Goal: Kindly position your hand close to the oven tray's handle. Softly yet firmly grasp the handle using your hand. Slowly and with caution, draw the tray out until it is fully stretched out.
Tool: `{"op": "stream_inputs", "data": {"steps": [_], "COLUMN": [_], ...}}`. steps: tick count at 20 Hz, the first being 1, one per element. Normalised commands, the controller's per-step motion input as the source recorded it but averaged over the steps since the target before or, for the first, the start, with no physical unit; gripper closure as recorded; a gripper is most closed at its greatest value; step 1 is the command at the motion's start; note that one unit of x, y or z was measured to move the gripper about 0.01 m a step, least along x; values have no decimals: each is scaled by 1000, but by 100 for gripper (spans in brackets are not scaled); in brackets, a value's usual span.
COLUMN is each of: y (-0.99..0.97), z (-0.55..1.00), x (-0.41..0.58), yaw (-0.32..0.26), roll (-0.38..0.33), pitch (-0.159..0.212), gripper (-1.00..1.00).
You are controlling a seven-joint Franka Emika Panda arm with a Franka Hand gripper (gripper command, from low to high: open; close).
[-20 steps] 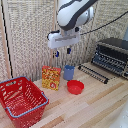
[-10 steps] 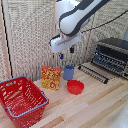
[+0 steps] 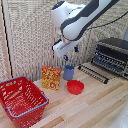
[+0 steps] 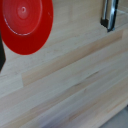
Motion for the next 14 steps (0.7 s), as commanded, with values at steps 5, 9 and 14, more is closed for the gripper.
{"op": "stream_inputs", "data": {"steps": [5, 9, 14], "y": [-546, -575, -386], "z": [-40, -131, -301], "x": [-2, 23, 337], "yaw": [68, 107, 172], "roll": [-270, -226, -155], "pitch": [-5, 0, 20], "gripper": [-100, -100, -100]}}
